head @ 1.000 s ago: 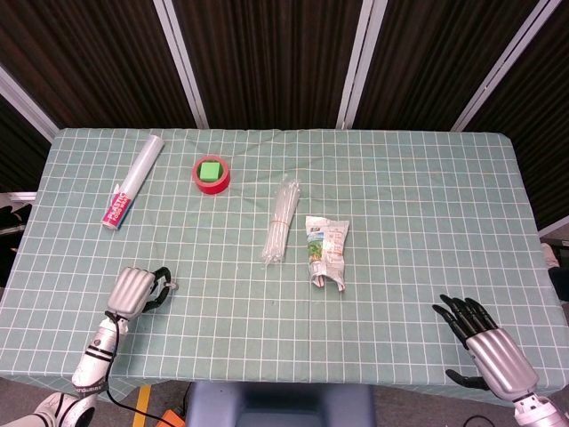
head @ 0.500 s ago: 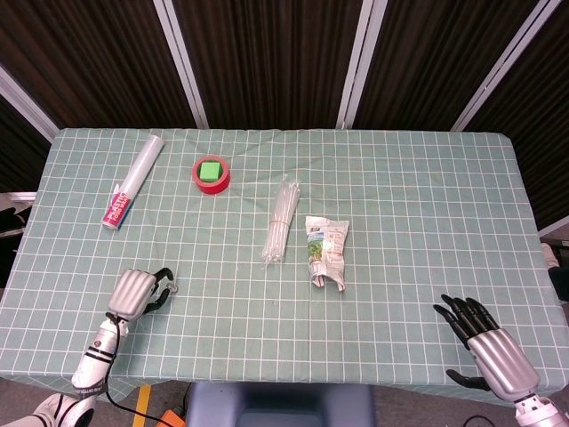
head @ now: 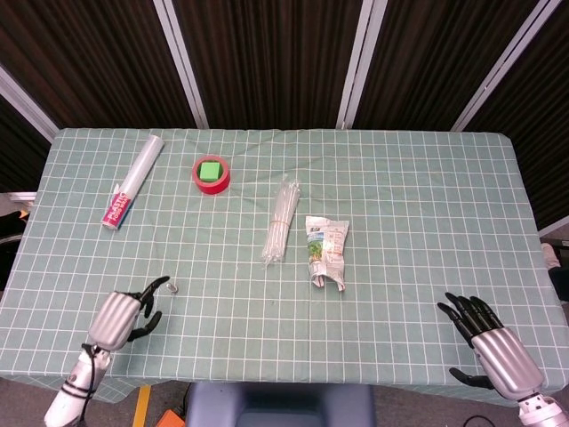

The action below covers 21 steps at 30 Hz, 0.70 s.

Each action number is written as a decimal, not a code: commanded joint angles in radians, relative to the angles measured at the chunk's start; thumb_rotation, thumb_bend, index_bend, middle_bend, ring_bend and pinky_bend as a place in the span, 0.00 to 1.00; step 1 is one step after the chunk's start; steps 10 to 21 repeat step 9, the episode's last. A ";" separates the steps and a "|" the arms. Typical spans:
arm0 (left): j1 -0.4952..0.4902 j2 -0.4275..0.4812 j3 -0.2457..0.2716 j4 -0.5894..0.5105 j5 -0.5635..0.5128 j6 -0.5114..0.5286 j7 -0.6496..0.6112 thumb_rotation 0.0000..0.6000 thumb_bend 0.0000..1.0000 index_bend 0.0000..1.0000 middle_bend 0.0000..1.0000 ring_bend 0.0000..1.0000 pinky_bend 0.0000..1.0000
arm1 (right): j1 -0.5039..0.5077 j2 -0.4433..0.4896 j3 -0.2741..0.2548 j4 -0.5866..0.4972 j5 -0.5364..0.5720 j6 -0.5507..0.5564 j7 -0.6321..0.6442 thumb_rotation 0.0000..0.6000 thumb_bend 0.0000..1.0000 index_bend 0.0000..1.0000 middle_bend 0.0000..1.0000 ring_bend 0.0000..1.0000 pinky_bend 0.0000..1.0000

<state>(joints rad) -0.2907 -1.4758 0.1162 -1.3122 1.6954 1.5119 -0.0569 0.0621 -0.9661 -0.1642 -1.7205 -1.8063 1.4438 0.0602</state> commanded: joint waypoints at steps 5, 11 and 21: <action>0.249 0.148 0.148 -0.079 0.254 0.410 0.086 1.00 0.39 0.00 0.00 0.00 0.06 | 0.005 0.007 0.009 -0.008 0.018 -0.011 -0.007 1.00 0.24 0.00 0.00 0.00 0.00; 0.262 0.171 0.112 -0.091 0.206 0.391 0.109 1.00 0.39 0.00 0.00 0.00 0.03 | 0.008 0.007 0.007 -0.012 0.013 -0.016 -0.010 1.00 0.24 0.00 0.00 0.00 0.00; 0.262 0.171 0.112 -0.091 0.206 0.391 0.109 1.00 0.39 0.00 0.00 0.00 0.03 | 0.008 0.007 0.007 -0.012 0.013 -0.016 -0.010 1.00 0.24 0.00 0.00 0.00 0.00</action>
